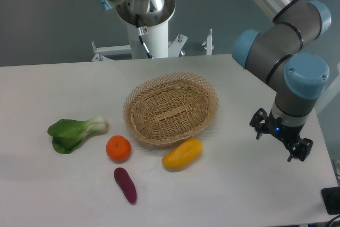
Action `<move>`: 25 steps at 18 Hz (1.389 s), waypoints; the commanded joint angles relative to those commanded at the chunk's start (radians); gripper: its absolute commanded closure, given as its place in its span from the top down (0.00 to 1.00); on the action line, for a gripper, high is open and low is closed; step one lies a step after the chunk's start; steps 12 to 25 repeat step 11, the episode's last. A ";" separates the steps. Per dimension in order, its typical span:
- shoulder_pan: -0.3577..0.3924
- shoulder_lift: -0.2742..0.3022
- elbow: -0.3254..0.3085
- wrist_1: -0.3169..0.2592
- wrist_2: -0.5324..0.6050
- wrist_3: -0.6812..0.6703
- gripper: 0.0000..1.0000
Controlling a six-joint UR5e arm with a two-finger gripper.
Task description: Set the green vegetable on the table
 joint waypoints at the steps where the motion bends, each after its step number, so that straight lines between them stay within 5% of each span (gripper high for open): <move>1: 0.000 0.000 -0.003 0.002 0.002 0.000 1.00; 25: 0.000 0.000 -0.008 0.003 0.006 0.000 1.00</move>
